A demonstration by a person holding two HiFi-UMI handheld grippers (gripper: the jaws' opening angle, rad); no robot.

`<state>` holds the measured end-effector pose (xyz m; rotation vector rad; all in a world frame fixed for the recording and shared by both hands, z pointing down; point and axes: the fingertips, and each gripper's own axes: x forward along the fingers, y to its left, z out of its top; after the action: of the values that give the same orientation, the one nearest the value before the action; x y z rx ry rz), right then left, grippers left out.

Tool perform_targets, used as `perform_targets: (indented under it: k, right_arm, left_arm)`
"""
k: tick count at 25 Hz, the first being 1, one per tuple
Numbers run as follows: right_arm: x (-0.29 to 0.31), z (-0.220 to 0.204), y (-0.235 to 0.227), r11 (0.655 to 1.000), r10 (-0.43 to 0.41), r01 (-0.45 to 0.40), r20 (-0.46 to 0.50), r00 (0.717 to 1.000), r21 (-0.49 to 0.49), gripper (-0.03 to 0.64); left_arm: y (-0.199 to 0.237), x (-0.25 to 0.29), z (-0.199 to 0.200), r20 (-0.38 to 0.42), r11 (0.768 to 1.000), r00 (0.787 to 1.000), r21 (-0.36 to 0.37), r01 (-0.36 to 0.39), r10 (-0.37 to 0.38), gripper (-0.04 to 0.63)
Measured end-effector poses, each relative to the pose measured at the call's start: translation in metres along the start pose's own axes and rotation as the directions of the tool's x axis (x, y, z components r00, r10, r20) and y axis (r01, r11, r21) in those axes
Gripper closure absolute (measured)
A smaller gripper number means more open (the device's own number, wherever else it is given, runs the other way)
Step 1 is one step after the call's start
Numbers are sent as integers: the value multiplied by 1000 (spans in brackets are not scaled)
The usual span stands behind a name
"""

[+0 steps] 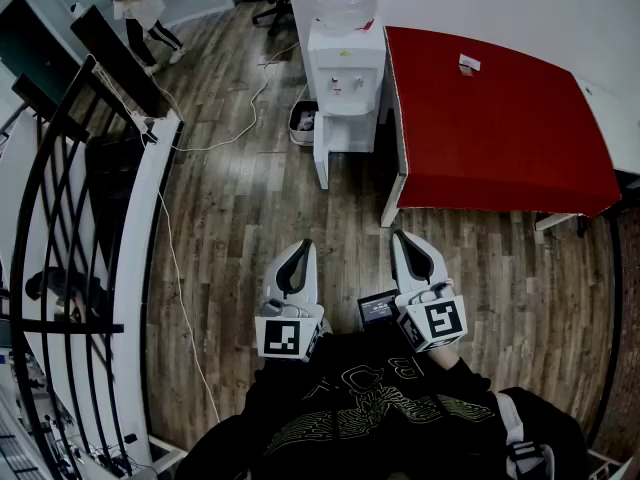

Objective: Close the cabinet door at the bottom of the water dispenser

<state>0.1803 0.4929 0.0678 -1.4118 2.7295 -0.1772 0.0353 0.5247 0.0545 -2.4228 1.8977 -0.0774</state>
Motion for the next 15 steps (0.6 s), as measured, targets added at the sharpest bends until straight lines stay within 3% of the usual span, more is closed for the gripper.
perform_targets:
  k: [15]
  right_arm:
    - [-8,-6,-32,999,39,-39,-26,999,18,618]
  left_arm:
    - [-11,17,-4,-16,997,997,21,-70,70,588]
